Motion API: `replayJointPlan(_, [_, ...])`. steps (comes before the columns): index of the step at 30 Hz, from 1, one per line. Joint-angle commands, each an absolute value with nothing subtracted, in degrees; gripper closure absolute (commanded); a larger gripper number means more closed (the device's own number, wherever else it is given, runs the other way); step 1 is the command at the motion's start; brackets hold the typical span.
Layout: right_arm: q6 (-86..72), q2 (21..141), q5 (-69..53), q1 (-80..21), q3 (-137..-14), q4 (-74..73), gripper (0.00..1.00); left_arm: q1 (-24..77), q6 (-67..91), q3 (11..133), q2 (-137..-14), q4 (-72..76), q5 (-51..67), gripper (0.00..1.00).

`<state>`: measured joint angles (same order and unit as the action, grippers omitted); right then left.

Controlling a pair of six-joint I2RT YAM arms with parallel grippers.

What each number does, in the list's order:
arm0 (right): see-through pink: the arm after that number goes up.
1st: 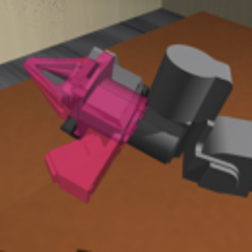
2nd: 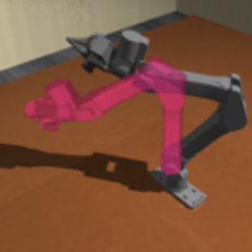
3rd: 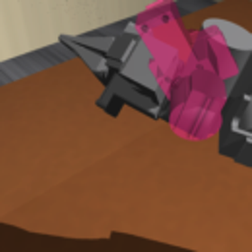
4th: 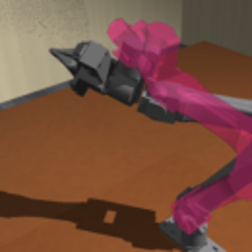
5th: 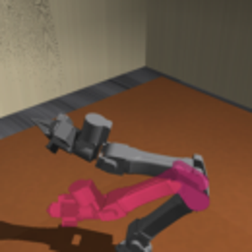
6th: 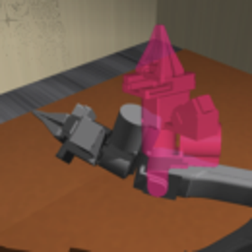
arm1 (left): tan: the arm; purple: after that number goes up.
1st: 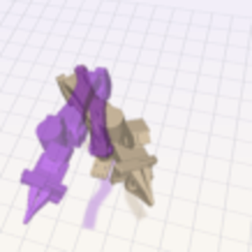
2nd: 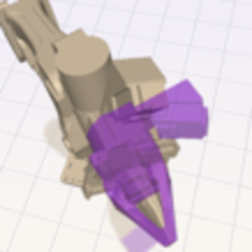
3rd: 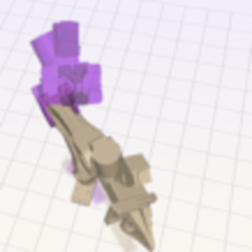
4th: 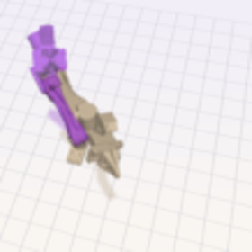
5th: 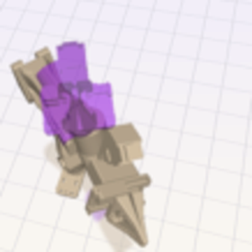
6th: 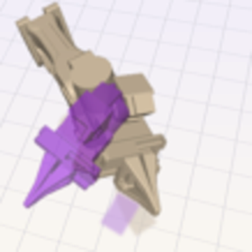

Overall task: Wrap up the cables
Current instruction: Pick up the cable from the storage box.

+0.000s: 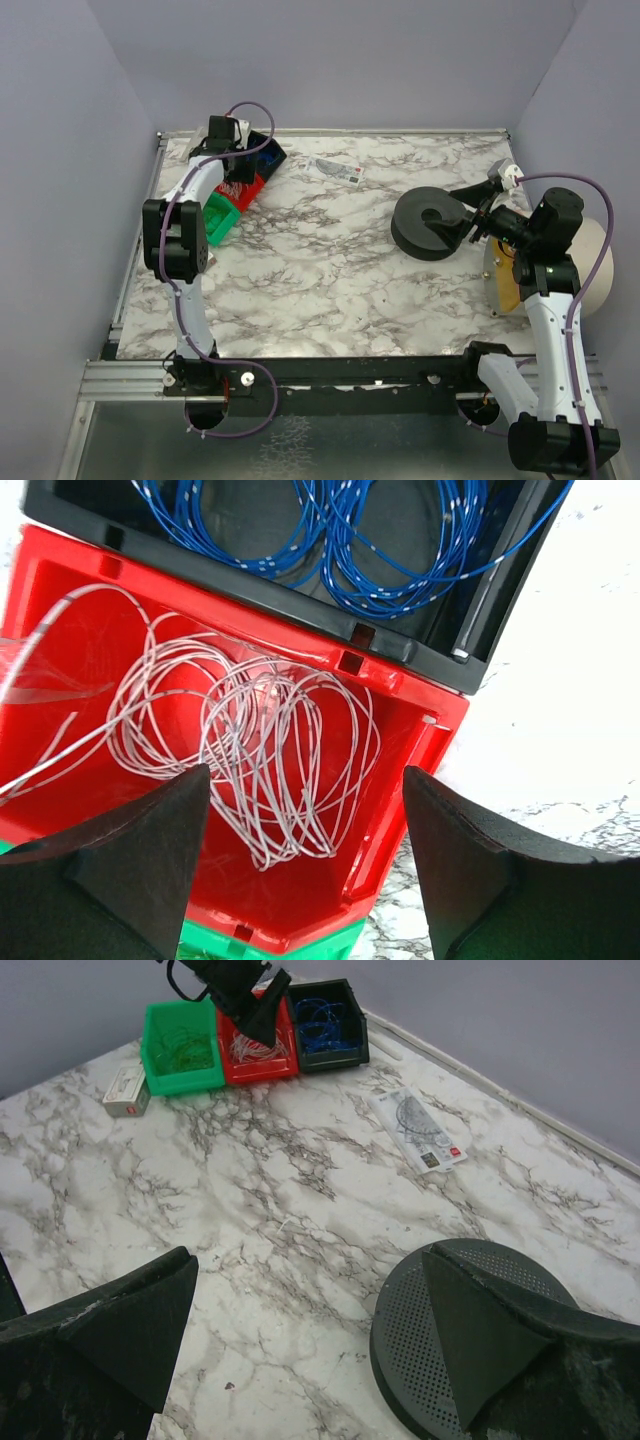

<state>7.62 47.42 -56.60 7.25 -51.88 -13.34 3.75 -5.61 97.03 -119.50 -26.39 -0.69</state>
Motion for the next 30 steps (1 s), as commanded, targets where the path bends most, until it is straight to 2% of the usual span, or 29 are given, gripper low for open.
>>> replayJointPlan(1, [8.63, 47.62, -56.29, 7.53, -51.20, -13.06, 0.00, 3.43, -6.03, 95.91, -113.90, -24.28, 1.27, 0.22])
replayJointPlan(13, [9.02, 47.48, -56.35, 7.50, -51.31, -13.31, 0.00, 3.26, -4.81, 98.76, -118.28, -26.17, -2.80, 0.14])
replayJointPlan(30, [9.39, 47.64, -56.29, 7.55, -51.24, -13.57, 0.00, 2.11, -4.02, 101.66, -122.91, -28.35, -3.58, 0.12])
